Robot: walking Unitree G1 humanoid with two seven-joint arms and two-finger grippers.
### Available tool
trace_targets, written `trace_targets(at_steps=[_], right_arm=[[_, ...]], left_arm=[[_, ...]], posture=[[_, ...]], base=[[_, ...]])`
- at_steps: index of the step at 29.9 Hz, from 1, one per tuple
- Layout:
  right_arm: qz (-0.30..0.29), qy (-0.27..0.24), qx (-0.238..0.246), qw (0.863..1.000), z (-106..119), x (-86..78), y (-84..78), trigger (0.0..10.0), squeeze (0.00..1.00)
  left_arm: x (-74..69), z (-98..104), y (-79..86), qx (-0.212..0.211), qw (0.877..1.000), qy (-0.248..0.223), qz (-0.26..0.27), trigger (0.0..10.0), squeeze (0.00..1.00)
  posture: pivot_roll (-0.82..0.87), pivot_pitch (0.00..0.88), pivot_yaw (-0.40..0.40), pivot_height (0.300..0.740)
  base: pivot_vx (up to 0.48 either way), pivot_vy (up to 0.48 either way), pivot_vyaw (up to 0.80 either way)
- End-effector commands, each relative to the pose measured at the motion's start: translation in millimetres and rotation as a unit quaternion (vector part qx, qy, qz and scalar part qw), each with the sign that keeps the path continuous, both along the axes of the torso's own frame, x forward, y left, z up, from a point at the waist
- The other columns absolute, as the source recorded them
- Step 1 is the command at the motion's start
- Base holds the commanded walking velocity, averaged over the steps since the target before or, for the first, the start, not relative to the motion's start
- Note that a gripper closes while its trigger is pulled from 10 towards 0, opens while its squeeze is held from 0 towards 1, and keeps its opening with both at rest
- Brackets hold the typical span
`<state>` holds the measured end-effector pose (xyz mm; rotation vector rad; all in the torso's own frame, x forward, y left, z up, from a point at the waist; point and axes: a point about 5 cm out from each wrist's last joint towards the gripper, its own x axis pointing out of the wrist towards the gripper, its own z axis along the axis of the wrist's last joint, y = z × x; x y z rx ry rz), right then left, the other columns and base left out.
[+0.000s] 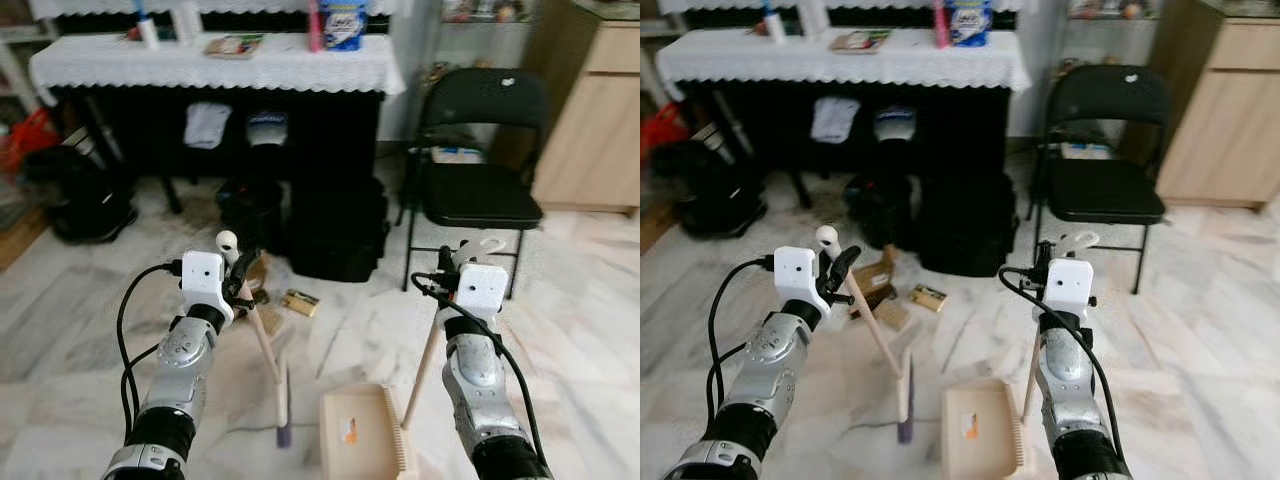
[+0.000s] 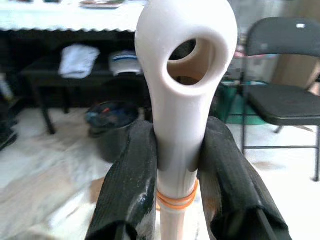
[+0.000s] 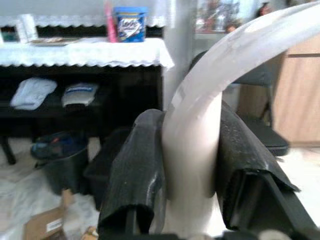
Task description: Sweep floor
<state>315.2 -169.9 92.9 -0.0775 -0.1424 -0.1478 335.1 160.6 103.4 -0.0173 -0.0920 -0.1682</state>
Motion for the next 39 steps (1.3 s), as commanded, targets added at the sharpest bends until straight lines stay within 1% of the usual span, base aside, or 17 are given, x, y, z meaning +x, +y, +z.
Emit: trace_targets(at_steps=[1,15,21,24,37,39], right_arm=[[0.006,-0.027,0.006,1.0,10.9,3.2,5.2,10.0,0.0],[0.005,-0.031,0.006,1.0,11.6,3.1,4.9,10.0,0.0],[0.002,-0.028,0.014,0.999,10.8,3.2,4.3,10.0,0.0],[0.001,-0.024,0.017,1.0,9.7,3.5,3.6,10.0,0.0],[0.005,-0.022,0.015,1.0,9.4,4.1,4.7,10.0,0.0],[0.005,-0.025,0.013,1.0,9.9,4.1,5.0,10.0,0.0]], left_arm=[[1.7,7.3,6.8,0.004,1.0,-0.015,0.008,10.0,0.0],[1.9,7.7,6.8,0.003,1.0,-0.015,0.008,10.0,0.0],[2.2,8.3,6.6,0.004,1.0,-0.017,0.007,10.0,0.0],[2.3,8.5,6.4,0.006,1.0,-0.017,0.007,10.0,0.0],[2.2,8.8,7.0,0.005,1.0,-0.018,0.008,10.0,0.0],[2.2,8.9,6.9,0.005,1.0,-0.018,0.008,10.0,0.0]], posture=[[-0.1,0.0,0.035,0.74],[-0.1,0.0,0.035,0.74],[-0.1,0.0,0.037,0.74],[-0.1,0.0,0.038,0.74],[-0.09,0.0,0.036,0.74],[-0.09,0.0,0.036,0.74]], base=[[0.0,0.382,0.0],[0.0,0.381,0.0],[0.0,0.381,0.0],[0.0,0.315,-0.8],[0.0,0.0,-0.78],[0.0,0.0,0.0]])
